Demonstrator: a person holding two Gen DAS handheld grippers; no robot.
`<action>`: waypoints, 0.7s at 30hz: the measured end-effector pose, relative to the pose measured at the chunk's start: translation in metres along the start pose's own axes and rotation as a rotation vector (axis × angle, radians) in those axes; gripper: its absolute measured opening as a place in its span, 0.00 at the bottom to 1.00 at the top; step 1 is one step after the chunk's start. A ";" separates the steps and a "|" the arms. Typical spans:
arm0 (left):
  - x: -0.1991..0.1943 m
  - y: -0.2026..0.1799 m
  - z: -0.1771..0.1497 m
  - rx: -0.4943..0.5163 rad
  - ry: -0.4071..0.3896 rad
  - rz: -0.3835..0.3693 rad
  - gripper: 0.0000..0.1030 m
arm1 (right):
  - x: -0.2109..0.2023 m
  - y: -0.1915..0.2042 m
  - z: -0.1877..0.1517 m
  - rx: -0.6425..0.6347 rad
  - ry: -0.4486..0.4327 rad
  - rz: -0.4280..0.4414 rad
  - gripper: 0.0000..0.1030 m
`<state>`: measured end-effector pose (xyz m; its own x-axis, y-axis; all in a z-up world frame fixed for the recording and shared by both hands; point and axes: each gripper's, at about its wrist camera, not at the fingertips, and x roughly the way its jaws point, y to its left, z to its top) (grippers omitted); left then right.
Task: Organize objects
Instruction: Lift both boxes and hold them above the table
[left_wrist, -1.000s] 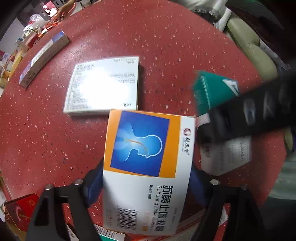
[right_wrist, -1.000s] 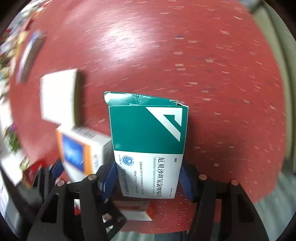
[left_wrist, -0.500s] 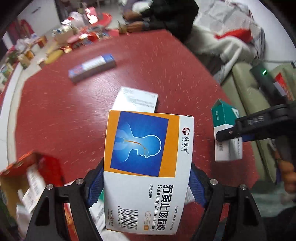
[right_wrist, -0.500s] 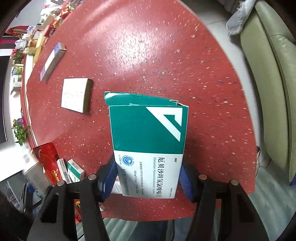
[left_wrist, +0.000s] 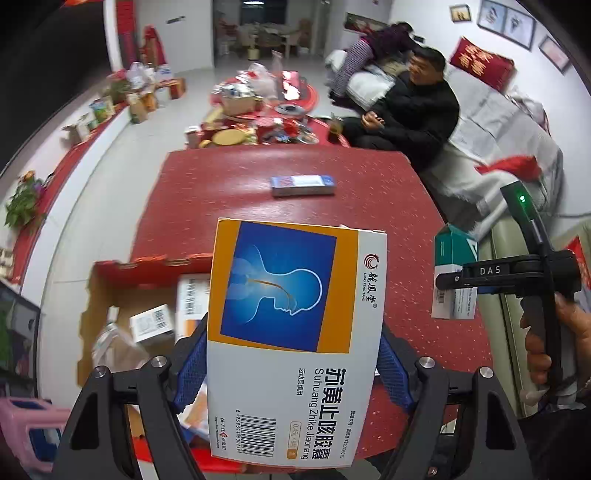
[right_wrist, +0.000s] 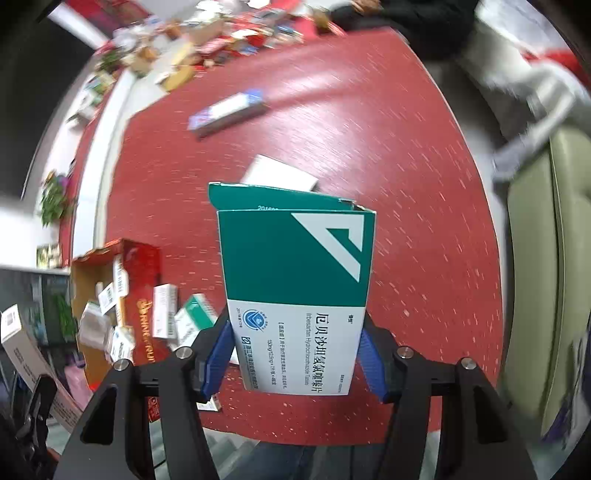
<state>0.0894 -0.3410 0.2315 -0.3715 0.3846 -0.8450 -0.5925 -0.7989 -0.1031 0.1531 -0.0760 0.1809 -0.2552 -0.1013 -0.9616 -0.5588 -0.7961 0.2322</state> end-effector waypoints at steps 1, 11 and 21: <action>-0.005 0.007 -0.003 -0.013 -0.011 0.007 0.80 | -0.004 0.008 0.000 -0.024 -0.012 0.001 0.58; -0.029 0.043 -0.027 -0.131 -0.054 0.052 0.80 | -0.015 0.044 -0.005 -0.110 -0.053 0.003 0.58; -0.035 0.045 -0.028 -0.147 -0.079 0.053 0.80 | -0.022 0.051 0.001 -0.117 -0.076 0.002 0.59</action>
<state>0.0953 -0.4036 0.2423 -0.4578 0.3705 -0.8082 -0.4617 -0.8759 -0.1400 0.1294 -0.1140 0.2143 -0.3176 -0.0614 -0.9462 -0.4635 -0.8605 0.2114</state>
